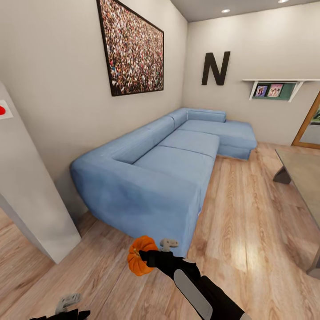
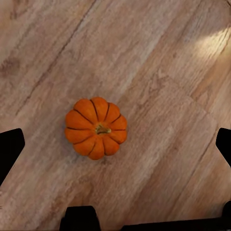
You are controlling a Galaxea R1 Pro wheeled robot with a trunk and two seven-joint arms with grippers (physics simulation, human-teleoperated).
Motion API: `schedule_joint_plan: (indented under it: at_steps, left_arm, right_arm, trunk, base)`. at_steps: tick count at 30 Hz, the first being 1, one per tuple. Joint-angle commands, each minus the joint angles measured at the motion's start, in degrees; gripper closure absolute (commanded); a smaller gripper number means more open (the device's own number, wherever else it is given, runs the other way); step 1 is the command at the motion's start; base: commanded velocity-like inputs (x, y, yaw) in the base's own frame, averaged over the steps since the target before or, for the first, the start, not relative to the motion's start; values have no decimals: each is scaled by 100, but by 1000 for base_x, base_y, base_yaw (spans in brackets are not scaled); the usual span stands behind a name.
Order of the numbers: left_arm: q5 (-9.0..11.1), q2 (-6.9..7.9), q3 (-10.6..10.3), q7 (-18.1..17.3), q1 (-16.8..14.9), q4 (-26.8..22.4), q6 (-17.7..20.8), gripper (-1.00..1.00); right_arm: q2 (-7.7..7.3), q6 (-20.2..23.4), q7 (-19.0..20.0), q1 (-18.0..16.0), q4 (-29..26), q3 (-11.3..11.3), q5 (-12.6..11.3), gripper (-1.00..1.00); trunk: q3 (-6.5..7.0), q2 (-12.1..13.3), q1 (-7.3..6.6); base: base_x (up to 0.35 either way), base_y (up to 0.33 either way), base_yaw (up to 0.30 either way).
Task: Place each of the two pumpkins and all three candles from the living room inside a cabinet in the living room (use any cabinet), then make sure every cabinet is closed, and position the cauldron so it is next to a table in the living room.
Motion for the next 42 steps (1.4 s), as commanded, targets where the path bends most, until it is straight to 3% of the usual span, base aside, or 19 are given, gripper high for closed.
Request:
schedule_joint_plan:
  at_steps: [1,5,8,13,28,42]
  left_arm:
    - [62,71,-20,-16,-38,-34,128,-100]
    - [65,530,-11,-580,-231,-284,916,-100]
    - [67,721,-8,-803,-323,-381,1194,-100]
    - [81,717,39,-851,-345,-361,1198,-100]
    - [114,671,35,-834,-339,-40,713,-100]
    - [125,668,35,-848,-339,-23,671,-100]
  right_arm:
    - [8,4,-65,-6,-11,10,-55,100]
    - [23,5,-67,-6,-10,10,-55,100]
    - [24,5,-65,-6,-3,21,-55,100]
    - [28,0,-64,-6,-2,20,-55,100]
    - [32,-21,-50,-6,6,6,-55,100]
    - [31,-30,-44,-6,16,22,-54,100]
  trunk:
    - [-24,-44,22]
    - [-96,-205,110]
    - [-149,-325,176]
    - [-239,-526,285]
    - [-509,-1127,615]
    - [-760,-1689,922]
  base:
    - [0,0,0]
    - [0,0,0]
    - [0,0,0]
    - [0,0,0]
    - [0,0,0]
    - [0,0,0]
